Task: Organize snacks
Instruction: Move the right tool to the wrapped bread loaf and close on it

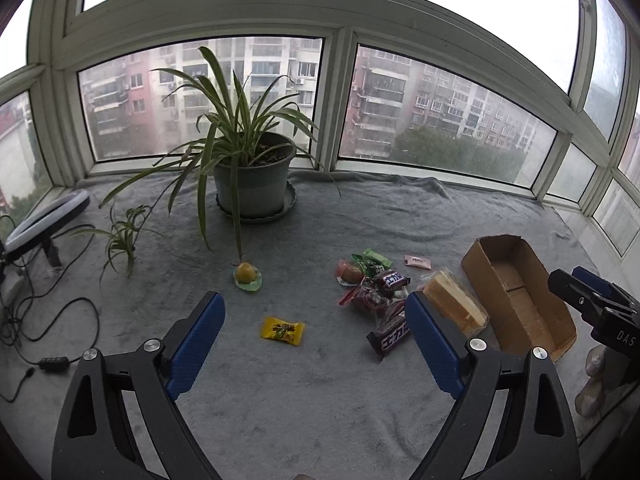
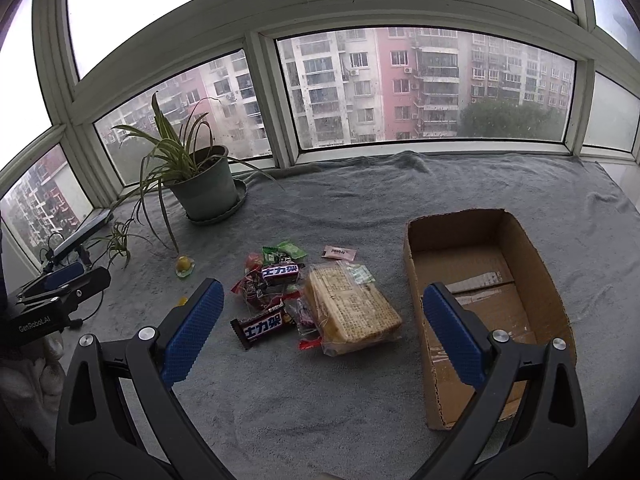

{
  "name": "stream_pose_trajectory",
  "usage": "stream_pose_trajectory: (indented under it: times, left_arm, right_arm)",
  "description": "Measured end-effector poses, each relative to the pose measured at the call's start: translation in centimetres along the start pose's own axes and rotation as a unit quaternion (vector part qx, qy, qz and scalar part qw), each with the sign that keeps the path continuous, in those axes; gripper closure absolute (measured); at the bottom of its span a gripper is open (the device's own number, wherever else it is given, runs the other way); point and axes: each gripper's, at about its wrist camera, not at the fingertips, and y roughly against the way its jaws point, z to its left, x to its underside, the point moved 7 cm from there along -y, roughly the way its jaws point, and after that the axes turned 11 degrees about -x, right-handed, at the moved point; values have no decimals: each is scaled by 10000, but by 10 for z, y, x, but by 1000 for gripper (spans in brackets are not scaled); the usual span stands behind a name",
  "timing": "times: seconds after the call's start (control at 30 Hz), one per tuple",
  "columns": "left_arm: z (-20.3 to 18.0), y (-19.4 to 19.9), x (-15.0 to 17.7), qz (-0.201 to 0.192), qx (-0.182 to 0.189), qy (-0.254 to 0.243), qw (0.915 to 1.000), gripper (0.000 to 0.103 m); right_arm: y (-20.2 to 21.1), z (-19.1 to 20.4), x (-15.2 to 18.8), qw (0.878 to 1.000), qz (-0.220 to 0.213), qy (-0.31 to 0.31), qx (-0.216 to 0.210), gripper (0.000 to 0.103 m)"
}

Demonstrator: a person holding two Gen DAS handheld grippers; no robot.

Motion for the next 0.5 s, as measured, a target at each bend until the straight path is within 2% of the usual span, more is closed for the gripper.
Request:
stream_pose_trajectory:
  times: [0.07, 0.13, 0.2, 0.33, 0.5]
  left_arm:
    - [3, -9, 6, 119, 46, 29, 9999, 16]
    - [2, -19, 10, 243, 128, 37, 9996, 22]
    - [-1, -29, 14, 369, 263, 41, 9990, 25]
    - [-11, -45, 25, 647, 531, 13, 9965, 39]
    - [-19, -58, 32, 970, 806, 118, 9919, 45]
  right_arm:
    - [-10, -2, 3, 9999, 89, -83, -90, 4]
    - [-22, -3, 8, 9994, 247, -101, -208, 15]
    - [-34, -5, 12, 9988, 389, -123, -265, 17]
    - [-56, -9, 22, 9963, 718, -201, -431, 31]
    - [-78, -17, 23, 9915, 1134, -261, -586, 32]
